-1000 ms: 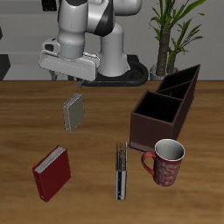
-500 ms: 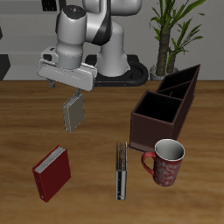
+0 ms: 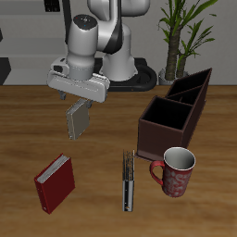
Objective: Place the yellow book into the left desk caddy's front compartment
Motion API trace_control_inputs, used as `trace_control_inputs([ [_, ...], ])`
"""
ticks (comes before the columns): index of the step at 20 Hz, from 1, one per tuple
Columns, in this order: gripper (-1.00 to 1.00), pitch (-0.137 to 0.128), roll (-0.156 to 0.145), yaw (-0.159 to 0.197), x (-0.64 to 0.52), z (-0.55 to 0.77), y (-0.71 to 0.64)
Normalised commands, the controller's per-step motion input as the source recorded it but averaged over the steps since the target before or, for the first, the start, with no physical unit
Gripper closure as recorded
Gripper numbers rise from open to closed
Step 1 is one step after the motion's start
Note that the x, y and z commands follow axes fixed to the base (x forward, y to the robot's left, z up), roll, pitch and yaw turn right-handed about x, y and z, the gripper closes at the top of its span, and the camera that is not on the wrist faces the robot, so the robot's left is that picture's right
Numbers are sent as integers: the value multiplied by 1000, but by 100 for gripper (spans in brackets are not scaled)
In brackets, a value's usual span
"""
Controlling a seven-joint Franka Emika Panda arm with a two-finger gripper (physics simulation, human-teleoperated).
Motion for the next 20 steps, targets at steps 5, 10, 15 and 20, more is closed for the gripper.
trace_control_inputs([
  [5, -100, -7, -3, -39, -53, -165, -47],
  [10, -100, 6, -1, -26, -52, -98, -14],
  [15, -100, -3, -16, -16, -75, -134, -58],
  [20, -100, 16, -21, -20, -29, -170, -52],
])
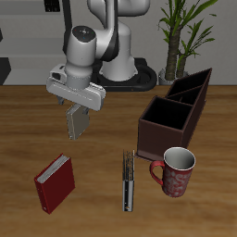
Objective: Place the yellow book into the left desk caddy's front compartment
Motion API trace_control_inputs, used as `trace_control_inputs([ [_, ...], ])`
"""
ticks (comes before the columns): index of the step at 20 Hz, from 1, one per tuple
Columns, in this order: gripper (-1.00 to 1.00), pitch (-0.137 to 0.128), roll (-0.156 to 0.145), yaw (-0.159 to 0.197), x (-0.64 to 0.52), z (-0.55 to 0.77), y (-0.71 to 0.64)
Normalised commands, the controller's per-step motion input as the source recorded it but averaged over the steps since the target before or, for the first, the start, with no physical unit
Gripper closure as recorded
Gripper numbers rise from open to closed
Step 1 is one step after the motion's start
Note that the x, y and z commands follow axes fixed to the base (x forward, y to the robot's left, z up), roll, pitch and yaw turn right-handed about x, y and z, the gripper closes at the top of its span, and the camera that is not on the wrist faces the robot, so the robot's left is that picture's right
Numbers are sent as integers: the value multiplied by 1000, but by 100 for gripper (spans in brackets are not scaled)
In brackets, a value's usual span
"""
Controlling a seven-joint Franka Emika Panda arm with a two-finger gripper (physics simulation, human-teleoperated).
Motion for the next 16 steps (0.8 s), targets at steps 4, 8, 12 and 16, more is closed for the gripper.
trace_control_inputs([
  [4, -100, 32, -2, -6, 3, -233, 19],
  [8, -100, 24, -2, -7, 41, -158, 89],
  [12, -100, 47, 4, -28, -11, -282, -34],
  [16, 100, 7, -17, -33, -74, -115, -54],
])
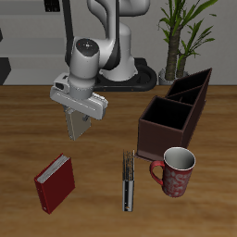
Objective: Place the yellow book into the left desk caddy's front compartment
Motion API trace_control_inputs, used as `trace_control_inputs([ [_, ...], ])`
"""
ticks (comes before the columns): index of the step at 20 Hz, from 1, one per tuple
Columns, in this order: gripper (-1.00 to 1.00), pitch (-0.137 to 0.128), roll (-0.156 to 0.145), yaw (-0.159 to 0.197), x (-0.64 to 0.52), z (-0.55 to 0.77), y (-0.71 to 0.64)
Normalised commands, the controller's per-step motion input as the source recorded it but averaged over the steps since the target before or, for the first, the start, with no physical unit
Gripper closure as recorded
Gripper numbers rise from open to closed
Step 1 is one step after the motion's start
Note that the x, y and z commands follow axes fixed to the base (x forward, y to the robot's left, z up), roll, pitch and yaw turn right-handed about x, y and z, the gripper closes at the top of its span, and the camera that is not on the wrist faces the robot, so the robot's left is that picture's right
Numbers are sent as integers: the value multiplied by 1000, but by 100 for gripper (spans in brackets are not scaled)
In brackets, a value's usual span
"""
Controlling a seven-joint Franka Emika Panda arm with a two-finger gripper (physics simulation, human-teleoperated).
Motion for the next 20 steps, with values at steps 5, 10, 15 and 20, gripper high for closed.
trace_control_inputs([
  [5, 100, -2, 10, 0, -49, 4, 15],
  [10, 100, -25, 5, 4, -87, 225, 71],
  [15, 100, -27, -1, 16, -127, 334, 275],
  [20, 100, -55, -31, 5, -215, 450, 356],
])
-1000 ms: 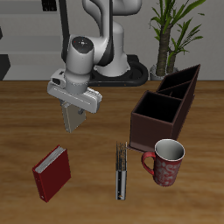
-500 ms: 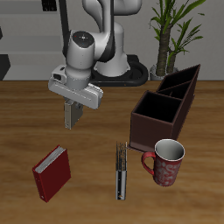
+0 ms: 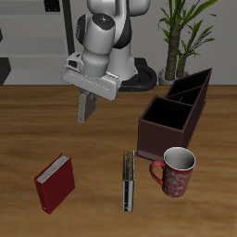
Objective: Place the yellow book into the left desk caddy's front compartment
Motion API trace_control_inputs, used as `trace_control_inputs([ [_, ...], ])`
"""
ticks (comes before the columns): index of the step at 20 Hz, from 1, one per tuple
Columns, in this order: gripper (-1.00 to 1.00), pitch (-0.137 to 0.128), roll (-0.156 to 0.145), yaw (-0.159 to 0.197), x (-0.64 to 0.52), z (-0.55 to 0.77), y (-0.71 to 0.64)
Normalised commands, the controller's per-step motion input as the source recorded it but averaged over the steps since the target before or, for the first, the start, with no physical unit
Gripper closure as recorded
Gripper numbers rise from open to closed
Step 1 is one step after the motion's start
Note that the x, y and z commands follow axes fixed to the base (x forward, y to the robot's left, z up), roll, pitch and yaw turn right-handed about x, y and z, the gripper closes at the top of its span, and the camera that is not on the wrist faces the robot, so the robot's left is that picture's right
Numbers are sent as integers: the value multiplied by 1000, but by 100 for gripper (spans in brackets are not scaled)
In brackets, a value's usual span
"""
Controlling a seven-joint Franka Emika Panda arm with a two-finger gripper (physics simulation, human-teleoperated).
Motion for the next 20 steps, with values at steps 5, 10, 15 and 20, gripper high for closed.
trace_control_inputs([
  [5, 100, 27, -35, -41, -358, 391, 558],
  [10, 100, -28, -34, 47, -347, 285, 670],
  [15, 100, -34, -55, -49, -126, 210, 285],
  [20, 100, -30, 14, -35, -69, 168, 292],
])
